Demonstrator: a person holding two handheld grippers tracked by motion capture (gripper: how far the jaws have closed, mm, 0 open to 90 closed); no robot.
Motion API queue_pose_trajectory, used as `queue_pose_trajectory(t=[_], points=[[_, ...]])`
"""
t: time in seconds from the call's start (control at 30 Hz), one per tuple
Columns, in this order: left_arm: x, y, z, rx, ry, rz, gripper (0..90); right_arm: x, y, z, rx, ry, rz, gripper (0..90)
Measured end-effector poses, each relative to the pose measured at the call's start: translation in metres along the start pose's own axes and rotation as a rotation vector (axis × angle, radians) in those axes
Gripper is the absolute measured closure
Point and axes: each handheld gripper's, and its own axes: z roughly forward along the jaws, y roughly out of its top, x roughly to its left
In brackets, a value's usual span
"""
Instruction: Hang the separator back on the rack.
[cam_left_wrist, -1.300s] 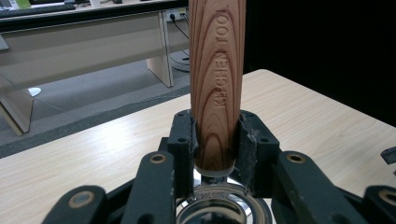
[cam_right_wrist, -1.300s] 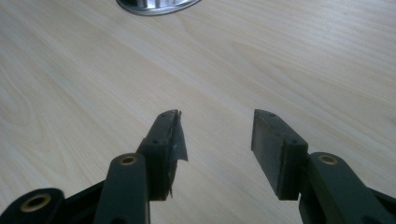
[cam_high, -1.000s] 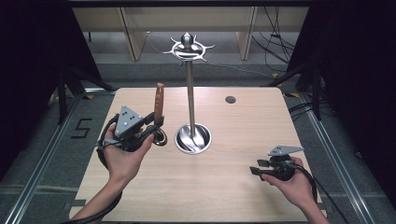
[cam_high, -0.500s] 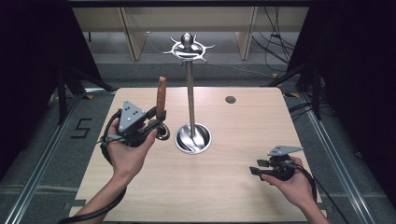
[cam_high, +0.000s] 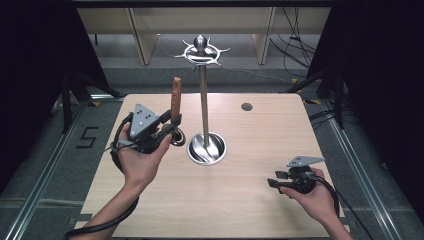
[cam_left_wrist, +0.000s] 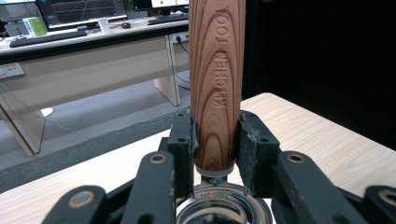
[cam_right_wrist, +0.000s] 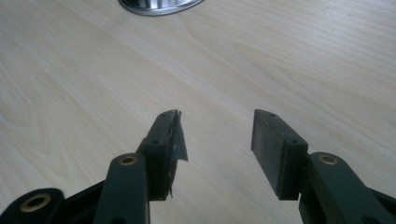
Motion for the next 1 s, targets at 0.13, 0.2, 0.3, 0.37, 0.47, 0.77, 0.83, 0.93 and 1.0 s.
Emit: queue_pose_trajectory(t=[0.13,0.2,0.3,0.37,0.47,0.77,0.83,0.93,1.0], points=[[0.0,0.003,0.001,-0.008,0.007,0.019,68.4,0.0,0.0,0.0,0.0,0.0,-0.007,52.3],[-0.001,0.004,0.002,-0.013,-0.002,0.025,68.4,0.0,0.0,0.0,0.004,0.002,0.0,52.3],[-0.001,0.006,0.005,-0.021,-0.003,0.039,68.4,0.0,0.0,0.0,-0.005,0.0,-0.003,52.3],[-0.001,0.007,0.005,-0.022,-0.001,0.038,68.4,-0.001,0.0,0.0,0.001,0.001,-0.016,52.3],[-0.003,0.007,0.006,-0.021,0.003,0.025,68.4,-0.001,0.0,0.0,-0.003,0.0,-0.012,52.3],[-0.007,0.011,0.009,-0.041,-0.005,0.028,68.4,-0.002,0.001,-0.003,0.028,0.001,-0.026,52.3],[-0.009,0.011,0.009,-0.04,-0.002,0.017,68.4,-0.002,0.001,-0.002,0.025,0.003,-0.023,52.3],[-0.01,0.012,0.011,-0.052,-0.001,0.029,68.4,-0.002,0.001,-0.002,0.026,0.001,-0.025,52.3],[-0.012,0.012,0.011,-0.06,0.012,0.039,68.4,-0.002,0.001,-0.003,0.026,0.002,-0.026,52.3]])
